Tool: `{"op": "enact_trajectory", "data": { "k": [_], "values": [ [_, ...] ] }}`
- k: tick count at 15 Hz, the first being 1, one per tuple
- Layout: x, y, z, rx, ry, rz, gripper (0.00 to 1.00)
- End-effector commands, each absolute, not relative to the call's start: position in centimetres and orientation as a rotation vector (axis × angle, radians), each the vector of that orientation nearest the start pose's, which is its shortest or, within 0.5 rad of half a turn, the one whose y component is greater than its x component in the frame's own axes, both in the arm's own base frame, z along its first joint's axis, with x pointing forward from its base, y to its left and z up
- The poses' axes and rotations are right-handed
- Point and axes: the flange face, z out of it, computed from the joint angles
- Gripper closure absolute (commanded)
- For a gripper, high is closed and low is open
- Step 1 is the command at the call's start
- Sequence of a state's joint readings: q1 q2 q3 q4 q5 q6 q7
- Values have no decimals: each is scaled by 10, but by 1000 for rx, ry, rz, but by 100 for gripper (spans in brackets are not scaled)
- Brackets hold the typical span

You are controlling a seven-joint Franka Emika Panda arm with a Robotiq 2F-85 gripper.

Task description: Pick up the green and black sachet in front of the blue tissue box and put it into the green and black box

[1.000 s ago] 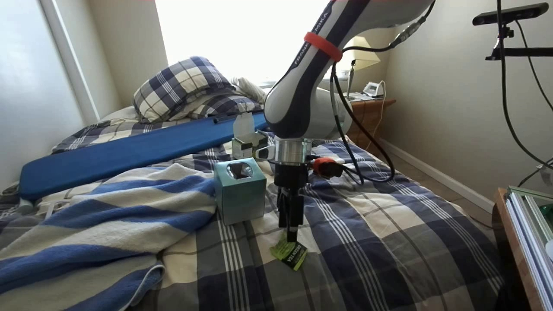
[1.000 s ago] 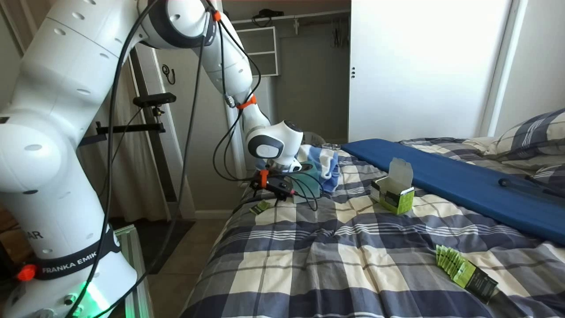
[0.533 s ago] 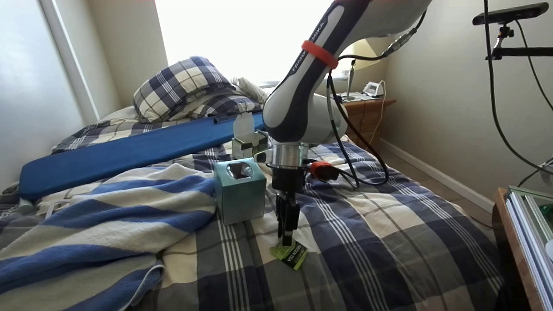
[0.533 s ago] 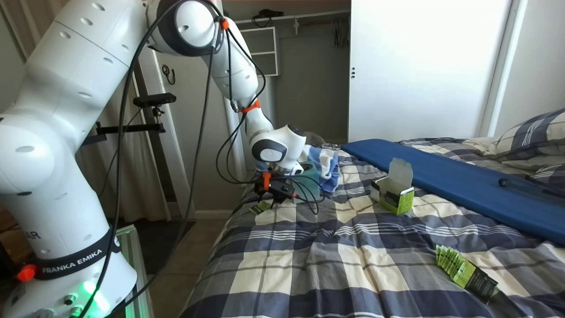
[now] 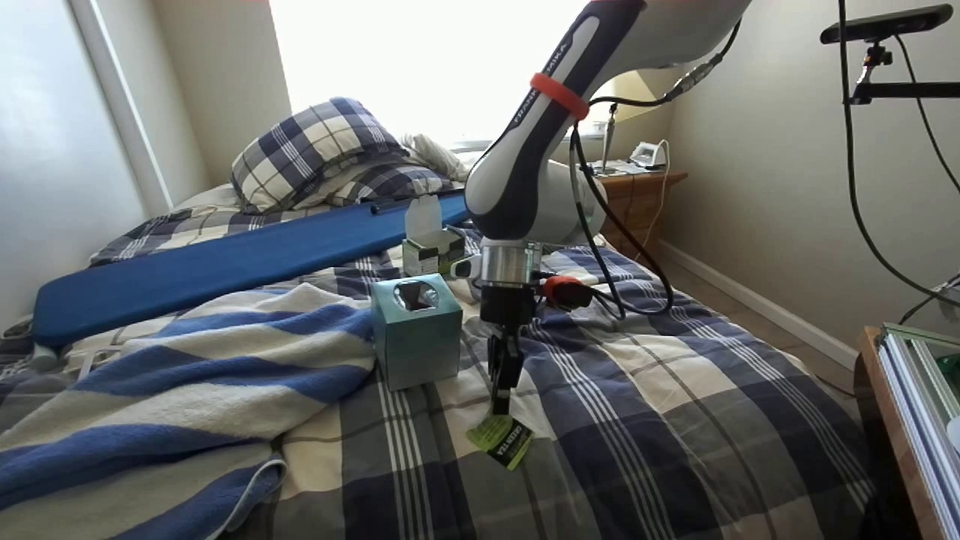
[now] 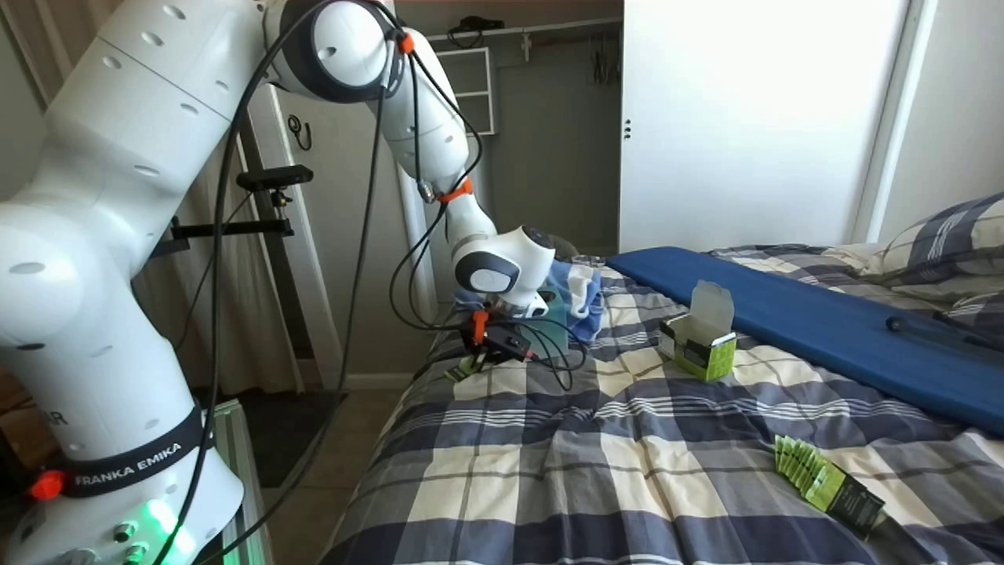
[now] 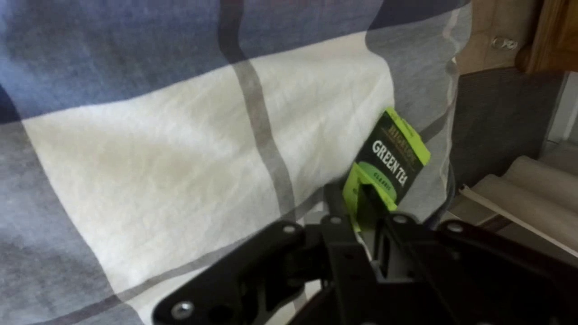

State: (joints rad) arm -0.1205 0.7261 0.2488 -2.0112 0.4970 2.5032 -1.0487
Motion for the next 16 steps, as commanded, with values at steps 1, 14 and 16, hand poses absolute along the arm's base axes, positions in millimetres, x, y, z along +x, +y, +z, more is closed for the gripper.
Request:
{"op": "enact_trajectory", "data": {
  "k": [1, 14, 16],
  "values": [
    [562, 73, 80, -2470, -901, 32, 100],
    [519, 27, 201, -2396, -755, -307, 100],
    [513, -3, 228, -2378, -617, -426, 100]
  ]
}}
